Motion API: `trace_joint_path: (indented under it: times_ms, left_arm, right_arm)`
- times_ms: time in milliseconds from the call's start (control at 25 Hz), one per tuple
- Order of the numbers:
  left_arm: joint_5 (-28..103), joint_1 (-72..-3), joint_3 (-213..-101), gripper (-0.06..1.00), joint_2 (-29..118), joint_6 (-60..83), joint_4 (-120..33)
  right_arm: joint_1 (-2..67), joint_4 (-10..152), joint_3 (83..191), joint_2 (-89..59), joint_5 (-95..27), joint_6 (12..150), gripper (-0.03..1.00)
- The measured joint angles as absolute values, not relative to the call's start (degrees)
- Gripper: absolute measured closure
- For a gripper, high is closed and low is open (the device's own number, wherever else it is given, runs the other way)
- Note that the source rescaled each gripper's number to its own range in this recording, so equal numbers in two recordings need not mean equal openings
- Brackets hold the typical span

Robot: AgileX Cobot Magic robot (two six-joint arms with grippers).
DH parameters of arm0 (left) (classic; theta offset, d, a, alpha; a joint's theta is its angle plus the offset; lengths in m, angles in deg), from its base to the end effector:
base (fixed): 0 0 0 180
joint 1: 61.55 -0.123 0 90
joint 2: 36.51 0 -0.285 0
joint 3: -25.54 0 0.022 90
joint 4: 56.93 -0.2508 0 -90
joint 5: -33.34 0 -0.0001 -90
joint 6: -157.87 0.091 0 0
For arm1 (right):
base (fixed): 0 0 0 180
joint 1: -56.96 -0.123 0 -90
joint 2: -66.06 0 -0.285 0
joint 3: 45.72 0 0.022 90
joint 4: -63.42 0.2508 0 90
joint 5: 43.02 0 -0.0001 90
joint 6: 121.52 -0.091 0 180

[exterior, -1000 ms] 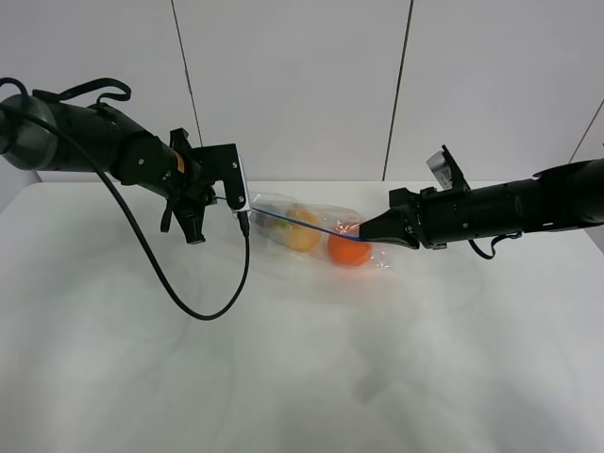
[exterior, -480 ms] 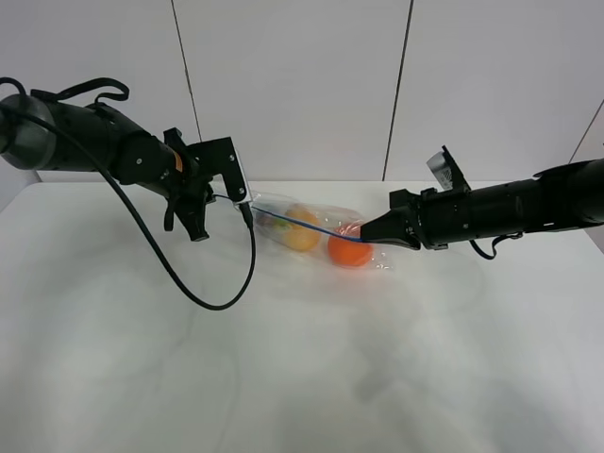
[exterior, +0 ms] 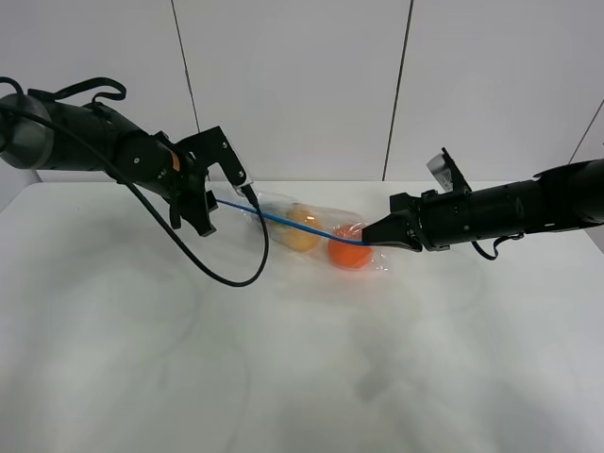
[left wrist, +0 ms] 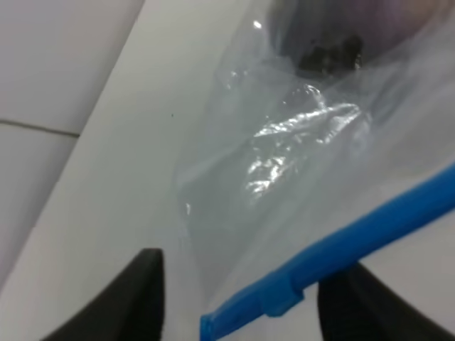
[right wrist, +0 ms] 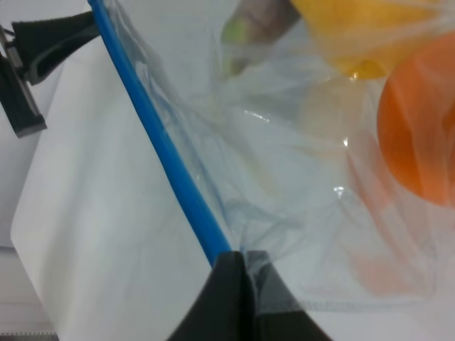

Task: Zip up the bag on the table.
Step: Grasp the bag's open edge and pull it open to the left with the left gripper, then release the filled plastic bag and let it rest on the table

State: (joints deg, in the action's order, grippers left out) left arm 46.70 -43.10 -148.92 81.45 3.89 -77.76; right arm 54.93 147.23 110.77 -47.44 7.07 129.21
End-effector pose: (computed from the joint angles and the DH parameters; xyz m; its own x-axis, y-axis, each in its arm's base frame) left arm 0.3987 -0.1251 0.1893 -0.2823 0.8542 -0.4367 0.6741 0.5005 0.5432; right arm 0.3323 0.0813 0.1681 -0.8791 0.0776 -0.4703 -0.3239 0.6266 0.7088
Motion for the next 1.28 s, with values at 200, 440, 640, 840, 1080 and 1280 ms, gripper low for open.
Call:
trace_joint_path:
  times_ms: [200, 440, 640, 840, 1080, 1280]
  left_arm:
    - [46.5, -45.2, -148.9, 0.2, 81.5, -7.8, -77.8]
    - [46.5, -49.4, -148.9, 0.15, 81.6, -19.0, -77.8]
    - [47.2, -51.8, -148.9, -0.01, 81.6, -21.3, -77.8]
    - [48.2, -53.0, -148.9, -0.05, 81.6, -22.1, -77.8]
    - [48.2, -54.6, -148.9, -0.05, 81.6, -28.7, -77.8]
    - [49.9, -57.7, -148.9, -0.05, 81.6, -32.8, -77.8]
  right_arm:
    - [54.9, 146.8, 110.8, -47.4, 7.1, 129.2, 0.97]
    - [54.9, 146.6, 110.8, -47.4, 7.0, 129.2, 0.97]
    - [54.9, 146.5, 110.8, -47.4, 7.0, 129.2, 0.97]
    - [54.9, 146.3, 110.8, -47.4, 7.0, 129.2, 0.97]
    - [54.9, 146.1, 110.8, -47.4, 7.0, 129.2, 0.97]
    - [54.9, 146.1, 110.8, -47.4, 7.0, 129.2, 0.97]
